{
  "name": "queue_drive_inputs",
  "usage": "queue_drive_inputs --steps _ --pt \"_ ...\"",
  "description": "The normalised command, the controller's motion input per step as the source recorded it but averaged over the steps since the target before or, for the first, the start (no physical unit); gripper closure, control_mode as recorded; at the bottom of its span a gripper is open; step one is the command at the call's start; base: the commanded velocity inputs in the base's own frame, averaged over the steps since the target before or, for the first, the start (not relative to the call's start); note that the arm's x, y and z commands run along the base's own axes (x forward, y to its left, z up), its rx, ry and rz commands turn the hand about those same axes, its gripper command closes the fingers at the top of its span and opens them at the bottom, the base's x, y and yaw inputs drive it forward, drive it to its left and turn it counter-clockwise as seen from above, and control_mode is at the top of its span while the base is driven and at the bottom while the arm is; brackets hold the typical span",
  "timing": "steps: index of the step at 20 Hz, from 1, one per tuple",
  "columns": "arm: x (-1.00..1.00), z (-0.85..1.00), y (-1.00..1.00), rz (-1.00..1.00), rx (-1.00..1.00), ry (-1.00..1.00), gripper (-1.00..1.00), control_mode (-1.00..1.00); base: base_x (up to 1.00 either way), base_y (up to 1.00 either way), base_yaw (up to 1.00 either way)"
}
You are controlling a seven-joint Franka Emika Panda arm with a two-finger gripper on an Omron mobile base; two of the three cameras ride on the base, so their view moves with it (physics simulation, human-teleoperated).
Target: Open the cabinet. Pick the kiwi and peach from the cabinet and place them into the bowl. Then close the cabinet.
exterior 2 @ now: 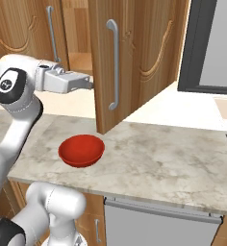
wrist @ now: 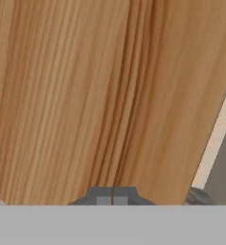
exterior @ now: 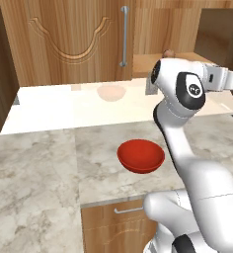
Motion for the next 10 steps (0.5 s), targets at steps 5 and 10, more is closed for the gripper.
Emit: queue_drive_inputs --steps 5,10 --pt "0.12 0.01 0.32 0.38 0.11 0.0 1.0 -1.0 0.0 0.0 0.0" --pt "0.02 0.0 0.34 0.46 0.05 0.0 1.0 -1.0 0.0 0.0 0.0"
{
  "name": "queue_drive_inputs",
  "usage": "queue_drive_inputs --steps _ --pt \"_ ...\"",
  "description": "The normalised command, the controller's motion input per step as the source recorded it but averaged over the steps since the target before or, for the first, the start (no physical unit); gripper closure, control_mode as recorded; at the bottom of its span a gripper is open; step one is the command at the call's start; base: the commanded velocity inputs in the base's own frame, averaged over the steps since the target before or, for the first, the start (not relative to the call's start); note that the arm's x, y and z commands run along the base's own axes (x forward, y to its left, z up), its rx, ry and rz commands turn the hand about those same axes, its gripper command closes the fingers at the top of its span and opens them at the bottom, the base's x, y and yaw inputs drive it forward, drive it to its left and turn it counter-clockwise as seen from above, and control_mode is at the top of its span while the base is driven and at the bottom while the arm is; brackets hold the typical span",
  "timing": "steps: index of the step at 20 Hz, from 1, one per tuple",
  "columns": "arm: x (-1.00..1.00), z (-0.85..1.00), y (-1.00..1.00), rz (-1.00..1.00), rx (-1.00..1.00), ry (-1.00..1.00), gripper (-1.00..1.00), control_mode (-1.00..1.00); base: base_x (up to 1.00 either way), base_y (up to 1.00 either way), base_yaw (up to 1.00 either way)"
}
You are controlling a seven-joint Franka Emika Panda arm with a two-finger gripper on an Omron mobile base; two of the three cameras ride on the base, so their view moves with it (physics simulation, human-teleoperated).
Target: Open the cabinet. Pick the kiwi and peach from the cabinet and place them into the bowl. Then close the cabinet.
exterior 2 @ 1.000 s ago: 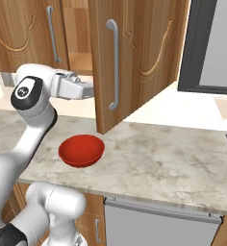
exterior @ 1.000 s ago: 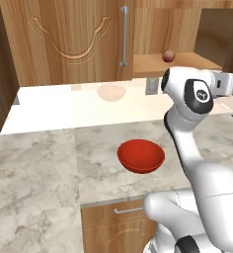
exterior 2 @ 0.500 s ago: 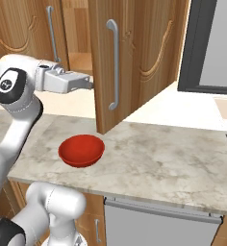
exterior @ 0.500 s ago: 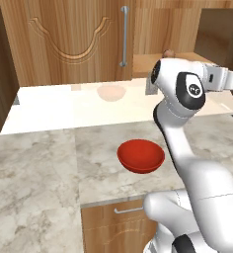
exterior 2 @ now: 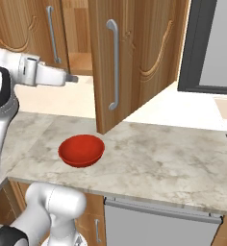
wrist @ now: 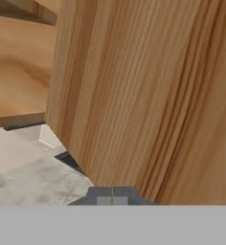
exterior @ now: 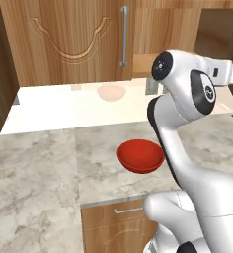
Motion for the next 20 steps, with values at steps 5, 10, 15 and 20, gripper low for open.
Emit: queue_drive_inputs --steps 5,10,15,20 --pt "0.0 -0.03 0.28 0.51 0.06 0.0 1.0 -1.0 0.0 0.0 0.0" --pt "0.13 0.0 0.21 0.46 0.08 0.0 1.0 -1.0 0.0 0.0 0.0" --pt "0.24 0.0 0.27 0.36 0.07 0.05 1.0 -1.0 0.0 0.0 0.0" --pt "0.36 0.0 0.4 0.19 0.03 0.08 1.0 -1.0 0.0 0.0 0.0"
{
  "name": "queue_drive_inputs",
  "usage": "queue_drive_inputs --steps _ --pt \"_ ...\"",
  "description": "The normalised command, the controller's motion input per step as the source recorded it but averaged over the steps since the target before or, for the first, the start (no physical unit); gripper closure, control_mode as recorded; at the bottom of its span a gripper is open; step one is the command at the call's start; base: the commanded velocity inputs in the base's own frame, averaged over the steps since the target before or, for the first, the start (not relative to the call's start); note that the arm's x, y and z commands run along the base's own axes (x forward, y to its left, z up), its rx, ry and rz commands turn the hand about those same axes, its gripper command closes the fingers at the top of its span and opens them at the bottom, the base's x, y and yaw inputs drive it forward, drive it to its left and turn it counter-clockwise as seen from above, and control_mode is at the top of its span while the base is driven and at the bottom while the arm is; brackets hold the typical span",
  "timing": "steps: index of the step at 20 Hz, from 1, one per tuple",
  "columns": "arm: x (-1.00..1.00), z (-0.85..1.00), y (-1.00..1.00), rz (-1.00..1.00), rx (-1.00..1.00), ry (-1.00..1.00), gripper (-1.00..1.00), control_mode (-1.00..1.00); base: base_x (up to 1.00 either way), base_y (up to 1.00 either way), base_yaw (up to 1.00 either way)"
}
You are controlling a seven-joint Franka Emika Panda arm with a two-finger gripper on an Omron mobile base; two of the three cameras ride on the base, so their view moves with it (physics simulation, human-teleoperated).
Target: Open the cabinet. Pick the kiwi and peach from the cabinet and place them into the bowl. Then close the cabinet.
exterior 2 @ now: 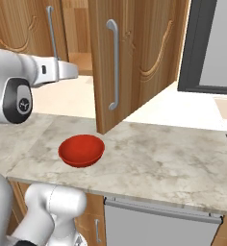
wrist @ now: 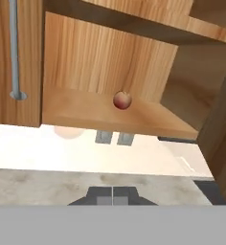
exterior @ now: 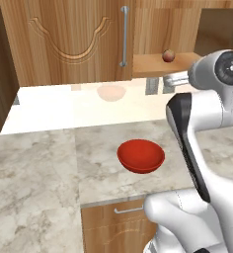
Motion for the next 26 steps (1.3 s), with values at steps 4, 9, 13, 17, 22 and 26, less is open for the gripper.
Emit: queue_drive_inputs --steps 4,9,13,17,22,26 --pt "0.44 0.0 0.35 0.13 0.02 0.06 1.0 -1.0 0.0 0.0 0.0" --pt "0.47 0.0 0.38 0.09 0.0 0.09 1.0 -1.0 0.0 0.0 0.0" --pt "0.5 0.0 0.42 0.07 0.0 0.05 -1.0 -1.0 0.0 0.0 0.0" --pt "0.6 0.0 0.23 0.0 0.0 0.04 -1.0 -1.0 0.0 0.0 0.0" --pt "0.52 0.0 0.12 0.0 0.0 0.01 -1.0 -1.0 0.0 0.0 0.0" --pt "0.21 0.02 0.2 0.0 0.0 -0.01 -1.0 -1.0 0.0 0.0 0.0"
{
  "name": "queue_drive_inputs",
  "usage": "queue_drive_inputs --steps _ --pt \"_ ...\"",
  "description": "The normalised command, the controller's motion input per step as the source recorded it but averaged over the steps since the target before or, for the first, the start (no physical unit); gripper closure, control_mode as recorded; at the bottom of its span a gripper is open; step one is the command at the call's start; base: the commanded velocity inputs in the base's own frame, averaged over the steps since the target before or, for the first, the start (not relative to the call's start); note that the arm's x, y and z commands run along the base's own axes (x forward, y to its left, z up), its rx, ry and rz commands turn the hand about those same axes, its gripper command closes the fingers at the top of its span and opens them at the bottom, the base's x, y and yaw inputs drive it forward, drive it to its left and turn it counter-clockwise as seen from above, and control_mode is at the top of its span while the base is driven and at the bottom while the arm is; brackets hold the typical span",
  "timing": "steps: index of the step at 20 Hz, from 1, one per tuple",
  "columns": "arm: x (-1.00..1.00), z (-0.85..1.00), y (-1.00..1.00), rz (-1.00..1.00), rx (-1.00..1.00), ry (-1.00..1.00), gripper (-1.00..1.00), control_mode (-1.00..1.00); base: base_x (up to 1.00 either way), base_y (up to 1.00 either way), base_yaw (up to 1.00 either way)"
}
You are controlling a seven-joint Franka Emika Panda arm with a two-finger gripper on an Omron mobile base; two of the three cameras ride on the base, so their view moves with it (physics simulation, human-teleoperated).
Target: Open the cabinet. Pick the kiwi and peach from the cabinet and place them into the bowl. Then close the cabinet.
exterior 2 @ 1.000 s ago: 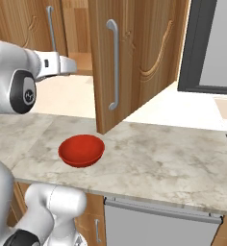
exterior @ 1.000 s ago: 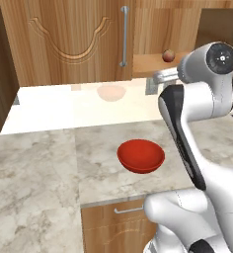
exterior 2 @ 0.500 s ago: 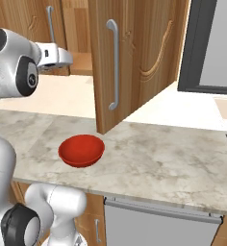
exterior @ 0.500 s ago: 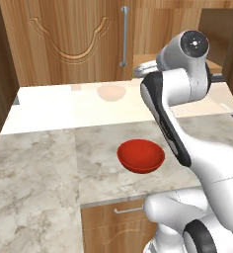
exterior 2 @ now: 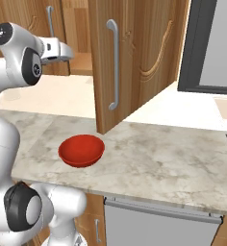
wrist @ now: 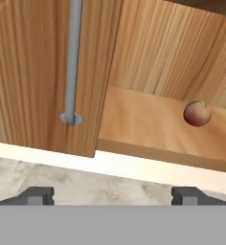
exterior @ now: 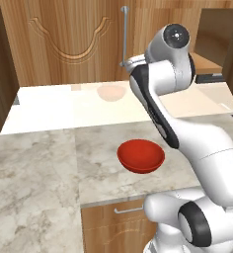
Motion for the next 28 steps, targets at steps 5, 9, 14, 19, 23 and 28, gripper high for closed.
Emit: queue_drive_inputs --steps 5,9,14,19,23,28 --pt "0.17 0.18 0.29 0.0 0.03 -0.02 -1.0 -1.0 0.0 0.0 0.0" --pt "0.29 0.19 0.23 0.0 0.01 -0.02 -1.0 -1.0 0.0 0.0 0.0" --pt "0.36 0.08 0.25 0.0 0.01 0.0 -1.0 -1.0 0.0 0.0 0.0" --pt "0.33 0.0 0.31 0.0 0.0 -0.02 -1.0 -1.0 0.0 0.0 0.0" --pt "0.34 0.0 0.2 0.0 0.0 0.0 -1.0 -1.0 0.0 0.0 0.0" --pt "0.35 0.0 0.03 0.0 0.0 0.0 -1.0 -1.0 0.0 0.0 0.0"
